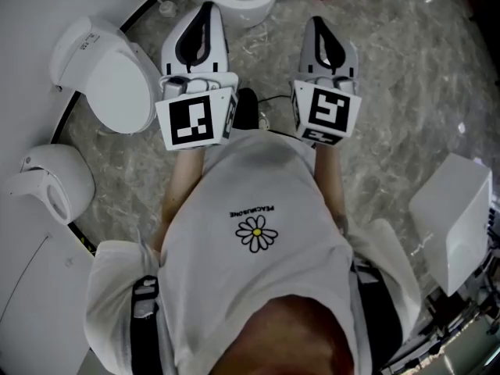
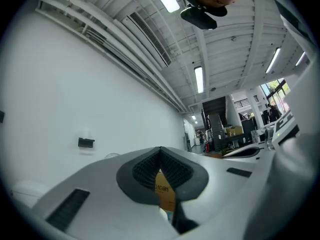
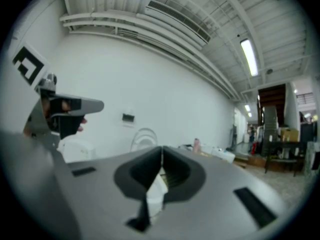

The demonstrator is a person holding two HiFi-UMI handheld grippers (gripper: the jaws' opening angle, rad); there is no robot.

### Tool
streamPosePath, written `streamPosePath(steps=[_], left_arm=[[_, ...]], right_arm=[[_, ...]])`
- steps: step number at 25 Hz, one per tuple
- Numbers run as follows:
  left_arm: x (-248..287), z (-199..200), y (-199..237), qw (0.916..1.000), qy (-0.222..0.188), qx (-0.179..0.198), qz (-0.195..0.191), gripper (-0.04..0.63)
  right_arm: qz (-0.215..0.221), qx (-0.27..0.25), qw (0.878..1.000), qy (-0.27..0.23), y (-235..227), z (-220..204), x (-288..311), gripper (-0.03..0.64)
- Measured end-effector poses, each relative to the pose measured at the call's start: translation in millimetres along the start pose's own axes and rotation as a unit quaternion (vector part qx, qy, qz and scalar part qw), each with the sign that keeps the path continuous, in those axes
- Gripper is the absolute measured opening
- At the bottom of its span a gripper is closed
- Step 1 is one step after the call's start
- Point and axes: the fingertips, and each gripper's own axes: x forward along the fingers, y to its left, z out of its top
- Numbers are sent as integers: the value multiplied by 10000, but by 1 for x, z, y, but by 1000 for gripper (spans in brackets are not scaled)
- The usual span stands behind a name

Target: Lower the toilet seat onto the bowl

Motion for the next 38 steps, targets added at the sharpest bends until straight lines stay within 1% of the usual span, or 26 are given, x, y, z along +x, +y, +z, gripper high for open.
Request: streamPosePath(steps=[3, 6, 10, 12, 14, 18, 26, 30, 34, 38], left_arm=[[-1, 1, -2, 9999, 15, 75, 142, 20], [3, 4, -1, 9995, -169, 110, 228, 20], [6, -2, 8, 9984, -302, 154, 451, 20], [9, -11, 14, 9977, -334, 204, 555, 20], [11, -19, 21, 9969, -364, 225, 665, 20], [19, -23, 37, 9952, -428, 263, 838, 20], [41, -33, 64, 9937, -364, 378, 989, 20], [67, -49, 83, 9940, -282, 355, 991, 20], [103, -74, 100, 9952, -146, 172, 948, 20], [143, -79, 133, 9936, -219, 204, 1092, 20]], right_arm=[[115, -129, 9998, -108, 0, 4, -2, 31], [234, -222, 9993, -186, 0, 4, 1, 31], [445, -76, 9969, -651, 4, 9, 9, 31], [495, -118, 9959, -742, 5, 5, 16, 31], [566, -248, 9953, -746, 8, -2, 26, 31], [749, -300, 9942, -718, 17, -7, 49, 31], [976, -105, 9937, -538, 30, -14, 95, 31], [947, -44, 9946, -419, 32, -23, 123, 31], [809, -68, 9960, -380, 25, -37, 160, 31], [607, -117, 9978, -220, 17, -38, 207, 31]])
